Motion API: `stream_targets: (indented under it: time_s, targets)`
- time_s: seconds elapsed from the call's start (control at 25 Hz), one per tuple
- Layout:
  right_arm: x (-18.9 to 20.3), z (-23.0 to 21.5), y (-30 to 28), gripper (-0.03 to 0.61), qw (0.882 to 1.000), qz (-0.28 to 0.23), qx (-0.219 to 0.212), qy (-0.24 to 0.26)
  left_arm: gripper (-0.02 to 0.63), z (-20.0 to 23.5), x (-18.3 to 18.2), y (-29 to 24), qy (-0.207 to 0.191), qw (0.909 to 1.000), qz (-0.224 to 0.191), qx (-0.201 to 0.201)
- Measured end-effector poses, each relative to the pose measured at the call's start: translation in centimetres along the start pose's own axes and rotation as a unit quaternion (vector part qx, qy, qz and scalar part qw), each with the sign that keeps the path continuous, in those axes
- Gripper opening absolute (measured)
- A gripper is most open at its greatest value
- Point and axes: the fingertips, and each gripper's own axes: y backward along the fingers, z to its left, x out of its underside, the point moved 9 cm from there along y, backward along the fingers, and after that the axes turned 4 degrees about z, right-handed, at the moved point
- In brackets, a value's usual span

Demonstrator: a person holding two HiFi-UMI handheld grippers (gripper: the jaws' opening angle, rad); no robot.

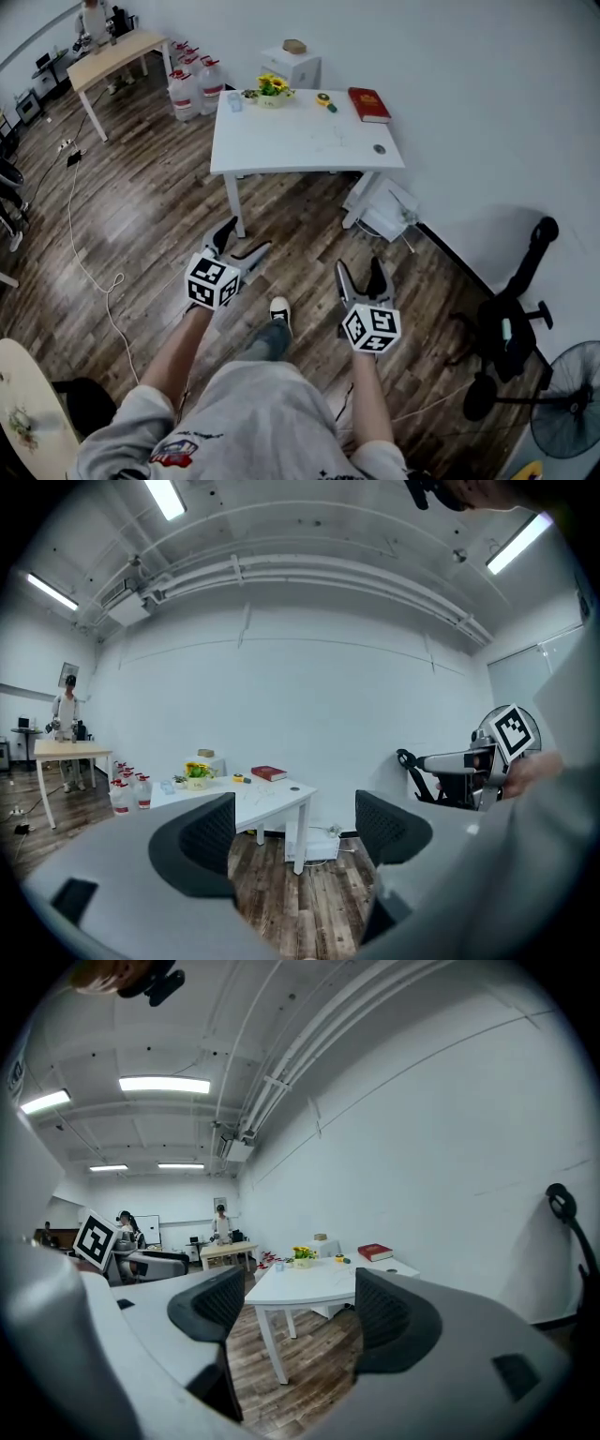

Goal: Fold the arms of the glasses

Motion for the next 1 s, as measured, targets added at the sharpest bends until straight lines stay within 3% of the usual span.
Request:
stream_targets:
  time_s: [0.32,0.64,1.0]
  targets:
    - [-2.1,-8.0,-7.8,0.353,1.000,0.014,0.023,-0.011,0.388,2.3,-2.1,-12.6,0.015,0.9995,0.007,0.026]
    - [-5.7,-14.6,-20.3,0.335,0.999,0.030,0.012,-0.015,0.388,7.3,-4.9,-25.8,0.018,0.9988,0.024,0.038]
    - [-11.5,-19.9,-32.1,0.323,1.000,0.027,-0.008,0.009,0.388,12.1,-8.8,-37.1,0.024,0.9987,0.028,0.036]
